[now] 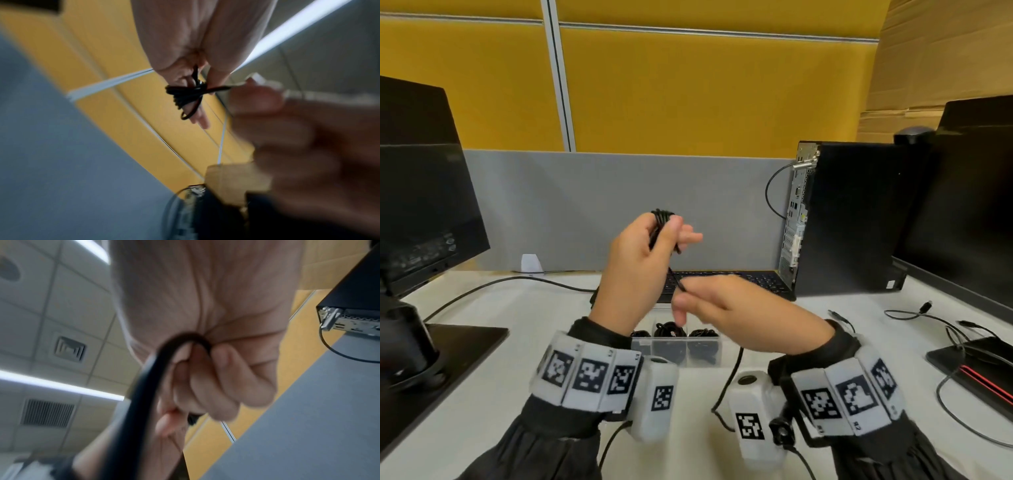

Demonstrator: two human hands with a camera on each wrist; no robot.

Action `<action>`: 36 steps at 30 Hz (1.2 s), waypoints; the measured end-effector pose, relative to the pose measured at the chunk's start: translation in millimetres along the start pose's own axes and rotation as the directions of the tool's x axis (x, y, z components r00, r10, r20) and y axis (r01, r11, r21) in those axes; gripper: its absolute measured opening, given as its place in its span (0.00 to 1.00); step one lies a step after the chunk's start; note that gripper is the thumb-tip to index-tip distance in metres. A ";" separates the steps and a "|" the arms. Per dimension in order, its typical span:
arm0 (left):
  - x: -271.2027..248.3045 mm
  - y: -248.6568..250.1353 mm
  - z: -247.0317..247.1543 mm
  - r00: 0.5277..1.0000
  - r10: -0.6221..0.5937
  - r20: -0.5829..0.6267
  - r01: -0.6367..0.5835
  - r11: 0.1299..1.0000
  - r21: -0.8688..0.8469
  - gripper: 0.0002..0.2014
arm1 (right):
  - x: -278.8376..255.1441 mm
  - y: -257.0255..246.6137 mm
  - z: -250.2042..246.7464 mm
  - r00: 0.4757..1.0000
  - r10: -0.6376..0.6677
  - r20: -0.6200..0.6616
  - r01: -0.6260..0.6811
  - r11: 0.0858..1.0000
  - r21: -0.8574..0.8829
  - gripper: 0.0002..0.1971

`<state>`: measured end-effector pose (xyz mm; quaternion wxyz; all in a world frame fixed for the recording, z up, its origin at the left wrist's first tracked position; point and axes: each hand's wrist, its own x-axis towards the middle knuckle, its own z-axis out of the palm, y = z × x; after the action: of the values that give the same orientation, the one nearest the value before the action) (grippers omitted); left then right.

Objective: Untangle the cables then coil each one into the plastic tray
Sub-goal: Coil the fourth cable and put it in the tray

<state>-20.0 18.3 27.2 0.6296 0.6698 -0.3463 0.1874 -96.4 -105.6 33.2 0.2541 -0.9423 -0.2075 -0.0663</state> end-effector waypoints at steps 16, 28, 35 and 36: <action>7.0 0.5 -48.6 0.987 0.149 0.057 -0.156 0.816 0.557 0.23 | -47.8 55.4 -61.2 0.912 0.212 -0.351 -0.293 0.936 -0.197 0.14; 1.4 5.4 -20.7 0.994 0.088 0.068 -0.109 0.882 0.458 0.15 | -45.4 59.4 -62.4 0.629 0.281 -0.725 -0.596 0.773 -0.218 0.23; -1.5 4.2 -8.2 0.997 0.030 0.076 -0.058 0.915 0.399 0.29 | -2.7 10.6 -10.5 0.915 0.063 -0.399 -0.073 0.997 -0.010 0.10; -2.2 5.2 -8.5 0.995 0.010 0.098 -0.049 0.913 0.404 0.30 | -1.0 13.4 -10.4 0.900 0.063 -0.431 -0.045 0.998 0.053 0.09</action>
<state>-23.6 27.3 30.5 0.4569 0.7886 -0.3391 0.2330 -91.8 -121.8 35.9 0.3152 -0.9040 -0.1211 -0.2623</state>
